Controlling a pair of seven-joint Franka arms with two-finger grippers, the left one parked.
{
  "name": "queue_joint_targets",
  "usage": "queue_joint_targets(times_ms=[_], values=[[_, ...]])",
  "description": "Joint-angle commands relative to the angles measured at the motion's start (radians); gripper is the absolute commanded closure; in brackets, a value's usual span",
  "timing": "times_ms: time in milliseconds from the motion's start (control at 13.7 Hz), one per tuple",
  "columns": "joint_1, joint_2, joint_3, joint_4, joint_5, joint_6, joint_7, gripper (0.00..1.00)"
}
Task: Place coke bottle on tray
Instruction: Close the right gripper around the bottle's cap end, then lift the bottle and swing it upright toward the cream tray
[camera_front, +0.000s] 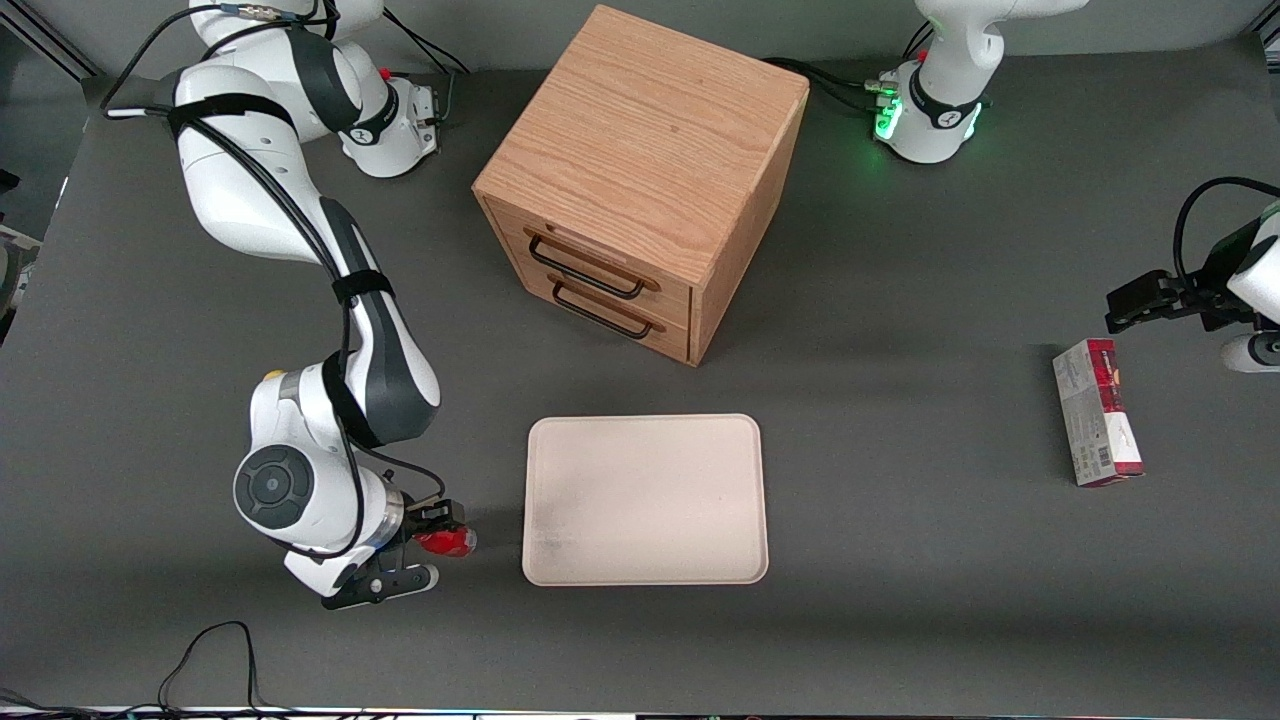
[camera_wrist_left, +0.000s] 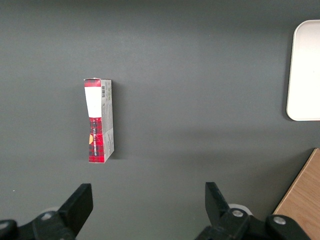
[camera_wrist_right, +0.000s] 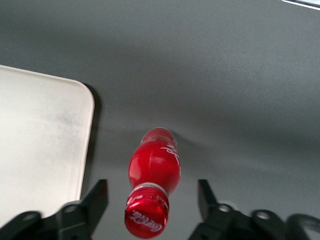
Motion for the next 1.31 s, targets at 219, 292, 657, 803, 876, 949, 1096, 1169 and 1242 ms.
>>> queue_joint_targets(times_ms=[219,292,657,803,876,949,1096,1169,1242], values=[[-0.004,0.009,0.009,0.022,0.006,-0.007,0.001,0.84],[-0.004,0.008,0.009,0.024,0.006,-0.009,-0.001,0.84],[-0.004,-0.080,0.011,0.036,0.001,-0.087,-0.013,0.84],[-0.002,-0.148,0.009,0.036,0.001,-0.123,-0.019,0.84],[-0.002,-0.193,0.009,0.036,0.001,-0.162,-0.019,0.84],[-0.002,-0.239,0.011,0.036,0.001,-0.195,-0.019,0.84],[-0.001,-0.333,0.011,0.036,0.001,-0.278,-0.024,0.84],[0.004,-0.371,0.009,0.036,0.001,-0.317,-0.025,0.84],[0.005,-0.397,0.011,0.036,0.001,-0.338,-0.025,0.84]])
